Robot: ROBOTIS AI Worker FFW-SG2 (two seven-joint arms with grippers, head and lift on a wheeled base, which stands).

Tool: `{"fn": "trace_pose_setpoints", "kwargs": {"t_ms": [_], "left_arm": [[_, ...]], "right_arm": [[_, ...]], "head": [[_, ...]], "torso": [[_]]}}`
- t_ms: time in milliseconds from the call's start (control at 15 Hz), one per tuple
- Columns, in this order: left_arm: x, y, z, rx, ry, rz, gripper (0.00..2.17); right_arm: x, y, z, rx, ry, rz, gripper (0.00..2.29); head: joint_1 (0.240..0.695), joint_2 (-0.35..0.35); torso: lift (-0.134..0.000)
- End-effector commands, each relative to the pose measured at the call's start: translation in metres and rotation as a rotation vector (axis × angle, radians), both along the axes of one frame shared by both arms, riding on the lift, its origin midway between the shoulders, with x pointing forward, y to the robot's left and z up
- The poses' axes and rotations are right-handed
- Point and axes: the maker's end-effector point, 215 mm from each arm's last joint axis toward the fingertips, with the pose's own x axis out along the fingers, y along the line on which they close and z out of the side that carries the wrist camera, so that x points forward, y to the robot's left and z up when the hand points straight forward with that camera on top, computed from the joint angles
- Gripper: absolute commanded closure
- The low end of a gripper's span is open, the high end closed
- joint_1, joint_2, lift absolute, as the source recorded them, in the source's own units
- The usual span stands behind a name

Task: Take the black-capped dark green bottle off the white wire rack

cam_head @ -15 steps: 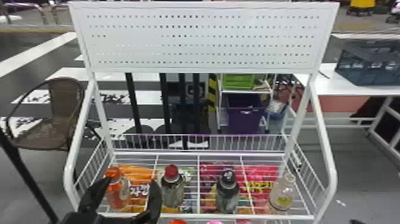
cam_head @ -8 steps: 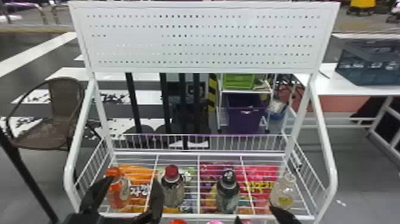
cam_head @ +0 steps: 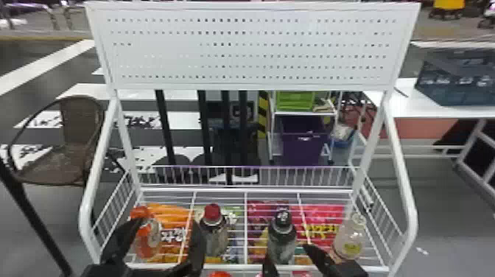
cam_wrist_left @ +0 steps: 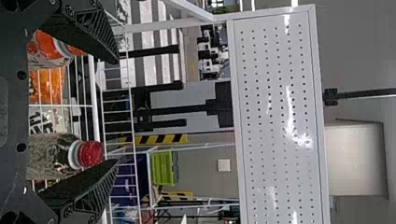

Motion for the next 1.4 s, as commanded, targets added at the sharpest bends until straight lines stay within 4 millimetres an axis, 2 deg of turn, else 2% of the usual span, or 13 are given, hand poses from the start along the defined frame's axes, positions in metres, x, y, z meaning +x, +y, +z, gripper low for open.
{"fn": "trace_pose_setpoints", "kwargs": {"t_ms": [0, 400, 467, 533, 600, 667, 733, 867, 1067, 1133, 1333], "left_arm": [[0.002, 0.000, -0.001, 0.001, 0.001, 0.000, 0.14], [0.007, 0.001, -0.001, 0.004, 0.001, 0.003, 0.14], [0.007, 0.002, -0.002, 0.007, 0.003, 0.003, 0.14], [0.007, 0.002, -0.003, 0.007, 0.004, 0.003, 0.14], [0.008, 0.002, -0.003, 0.006, 0.005, 0.005, 0.14], [0.009, 0.002, -0.003, 0.007, 0.005, 0.004, 0.14], [0.010, 0.002, -0.003, 0.008, 0.003, 0.005, 0.14], [0.011, 0.002, -0.001, 0.007, 0.000, 0.006, 0.14], [0.011, 0.001, -0.004, 0.010, 0.011, 0.004, 0.14], [0.011, 0.001, -0.004, 0.012, 0.012, 0.002, 0.14], [0.008, -0.001, -0.008, 0.012, 0.019, -0.003, 0.14]], "right_arm": [[0.012, 0.004, -0.005, 0.002, 0.007, -0.001, 0.13], [0.045, 0.009, -0.012, -0.011, 0.010, 0.017, 0.13], [0.050, 0.010, -0.013, -0.012, 0.013, 0.022, 0.19], [0.052, 0.012, -0.015, -0.013, 0.017, 0.033, 0.38], [0.052, 0.016, -0.016, -0.013, 0.021, 0.048, 0.87], [0.050, 0.022, -0.016, -0.013, 0.024, 0.058, 1.48], [0.048, 0.028, -0.014, -0.010, 0.023, 0.067, 1.75], [0.046, 0.028, -0.015, -0.017, 0.036, 0.061, 1.78], [0.043, 0.025, -0.003, -0.008, 0.016, 0.045, 1.78], [0.042, 0.019, 0.003, -0.009, 0.005, 0.030, 1.77], [0.027, -0.016, 0.027, -0.039, -0.026, -0.045, 1.77]], "head": [[0.499, 0.000], [0.499, 0.000], [0.499, 0.000], [0.499, 0.000], [0.499, 0.000], [0.499, 0.000], [0.499, 0.000], [0.499, 0.000], [0.499, 0.000], [0.499, 0.000], [0.499, 0.000]], "torso": [[0.000], [0.000], [0.000], [0.000], [0.000], [0.000], [0.000], [0.000], [0.000], [0.000], [0.000]]}}
